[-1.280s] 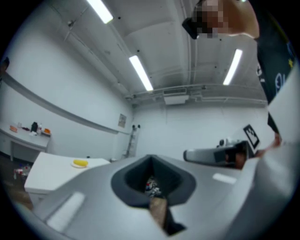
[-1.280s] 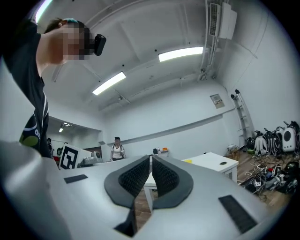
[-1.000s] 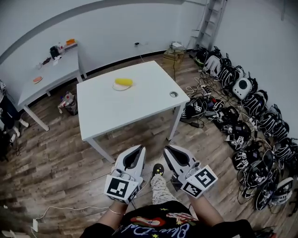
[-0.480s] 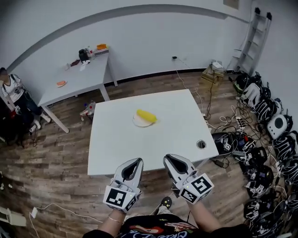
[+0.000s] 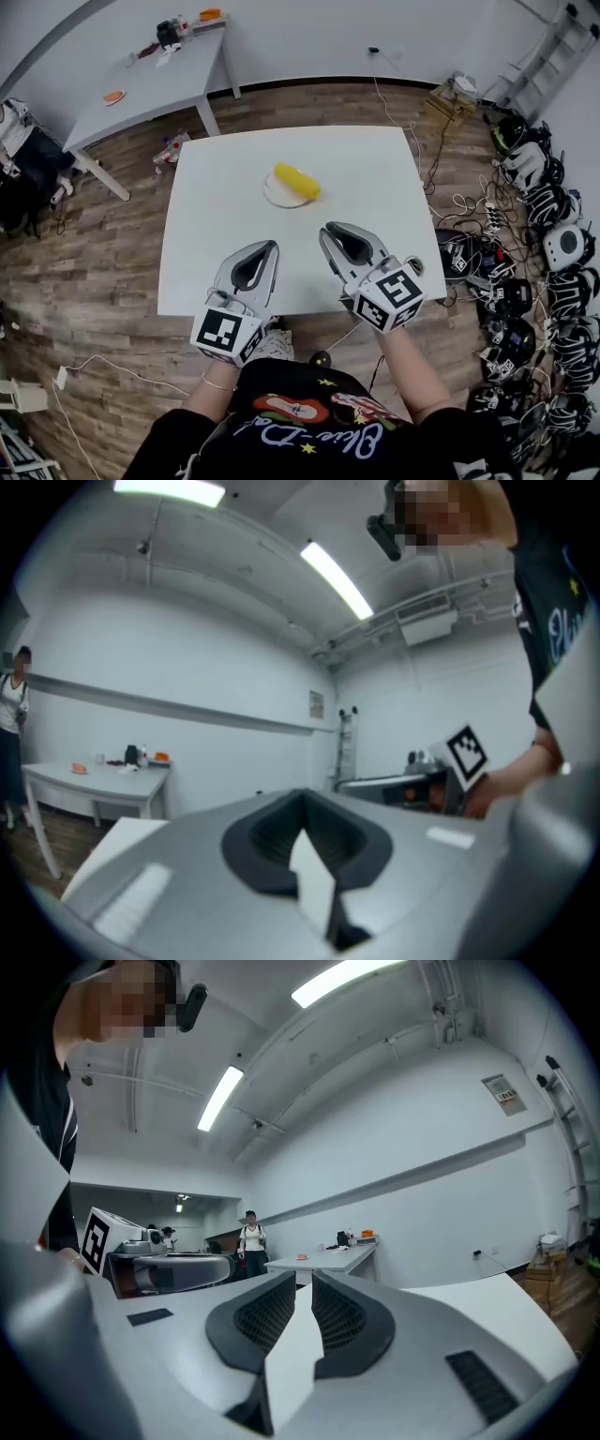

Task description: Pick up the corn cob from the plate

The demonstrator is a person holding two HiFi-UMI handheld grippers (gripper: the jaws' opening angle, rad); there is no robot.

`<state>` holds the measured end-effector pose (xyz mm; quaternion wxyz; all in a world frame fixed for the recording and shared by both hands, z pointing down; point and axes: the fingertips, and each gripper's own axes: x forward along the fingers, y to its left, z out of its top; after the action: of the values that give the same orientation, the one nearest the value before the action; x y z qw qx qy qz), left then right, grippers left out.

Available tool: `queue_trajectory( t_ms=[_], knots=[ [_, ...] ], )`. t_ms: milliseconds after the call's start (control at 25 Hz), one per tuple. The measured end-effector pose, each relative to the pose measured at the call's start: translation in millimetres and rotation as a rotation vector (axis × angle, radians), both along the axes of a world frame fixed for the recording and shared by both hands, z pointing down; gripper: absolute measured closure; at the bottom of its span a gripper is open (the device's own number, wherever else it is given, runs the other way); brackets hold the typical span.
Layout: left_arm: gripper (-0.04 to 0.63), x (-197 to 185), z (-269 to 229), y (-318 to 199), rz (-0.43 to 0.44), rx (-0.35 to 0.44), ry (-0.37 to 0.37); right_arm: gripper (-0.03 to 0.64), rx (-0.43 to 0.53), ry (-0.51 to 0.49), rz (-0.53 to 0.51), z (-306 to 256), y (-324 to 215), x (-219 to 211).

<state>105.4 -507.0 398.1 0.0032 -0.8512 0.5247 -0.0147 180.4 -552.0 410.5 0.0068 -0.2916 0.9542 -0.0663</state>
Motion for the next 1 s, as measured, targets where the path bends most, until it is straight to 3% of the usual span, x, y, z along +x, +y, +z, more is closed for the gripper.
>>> queue_trajectory(
  t_ms=[200,360,680,840,1000],
  knots=[
    [0.597,-16.9,1.4,-60.6,0.036,0.005,0.045,0.483,-0.016,0.171,-0.029,23.0,-79.3,-39.2],
    [0.597,-46.0,-1.5,-110.1,0.018,-0.015,0.053,0.399,-0.063,0.374,-0.099,61.0,-145.1,-77.5],
    [0.597,-95.9,13.4,-161.8,-0.015,-0.086,0.151,0.353,-0.231,0.8,-0.314,157.7,-210.9,-121.3],
    [0.597,-107.2,23.2,-170.2,-0.031,-0.108,0.175,0.344,-0.322,0.903,-0.358,195.2,-220.4,-122.9],
    [0.597,-114.7,25.6,-171.0,-0.046,-0.125,0.211,0.344,-0.378,0.973,-0.337,213.6,-227.3,-121.3]
  ],
)
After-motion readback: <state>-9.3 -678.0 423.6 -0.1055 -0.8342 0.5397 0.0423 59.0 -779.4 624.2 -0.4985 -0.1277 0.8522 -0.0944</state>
